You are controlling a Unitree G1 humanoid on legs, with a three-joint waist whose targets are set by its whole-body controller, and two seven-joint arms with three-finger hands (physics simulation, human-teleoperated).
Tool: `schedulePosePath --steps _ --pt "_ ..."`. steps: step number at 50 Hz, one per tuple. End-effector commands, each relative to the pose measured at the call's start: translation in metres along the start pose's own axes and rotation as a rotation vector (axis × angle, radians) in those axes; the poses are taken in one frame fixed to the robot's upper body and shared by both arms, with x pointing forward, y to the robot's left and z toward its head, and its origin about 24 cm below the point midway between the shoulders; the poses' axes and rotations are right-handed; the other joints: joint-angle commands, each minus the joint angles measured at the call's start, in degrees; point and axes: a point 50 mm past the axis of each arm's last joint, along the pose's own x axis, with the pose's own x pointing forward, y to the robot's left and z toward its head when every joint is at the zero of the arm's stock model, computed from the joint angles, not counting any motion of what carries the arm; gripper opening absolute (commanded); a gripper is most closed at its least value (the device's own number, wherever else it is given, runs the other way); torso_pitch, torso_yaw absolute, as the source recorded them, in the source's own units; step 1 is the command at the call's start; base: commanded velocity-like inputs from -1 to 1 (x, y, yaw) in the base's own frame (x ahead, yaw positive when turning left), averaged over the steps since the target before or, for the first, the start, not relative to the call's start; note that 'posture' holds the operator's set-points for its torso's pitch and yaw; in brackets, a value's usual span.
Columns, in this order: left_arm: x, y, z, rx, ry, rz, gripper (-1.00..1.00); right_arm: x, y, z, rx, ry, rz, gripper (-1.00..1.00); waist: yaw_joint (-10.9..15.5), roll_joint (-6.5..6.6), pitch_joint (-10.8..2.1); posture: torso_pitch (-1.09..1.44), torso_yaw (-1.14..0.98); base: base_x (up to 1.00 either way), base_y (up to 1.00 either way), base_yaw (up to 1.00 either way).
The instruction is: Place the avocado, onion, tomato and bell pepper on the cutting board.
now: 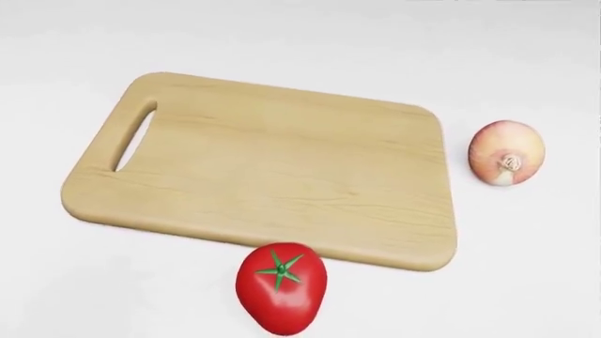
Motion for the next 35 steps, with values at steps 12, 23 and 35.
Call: schedulePosePath --steps 12,23,35 --pt "0.001 0.002 0.01 0.001 -0.062 0.012 1.0 0.005 0.01 0.005 -0.224 0.012 0.0 1.0 -0.2 -0.32 -0.95 0.0 0.0 0.0 0.0 0.0" --pt "0.001 0.001 0.01 0.0 -0.062 0.013 1.0 0.024 0.025 0.0 -0.259 0.027 0.033 1.0 -0.2 -0.18 -1.13 0.0 0.0 0.0 0.0 0.0" --pt "0.001 0.002 0.01 0.001 -0.06 0.013 1.0 0.031 0.046 -0.011 -0.275 0.081 0.154 1.0 -0.1 -0.46 -1.16 0.0 0.0 0.0 0.0 0.0"
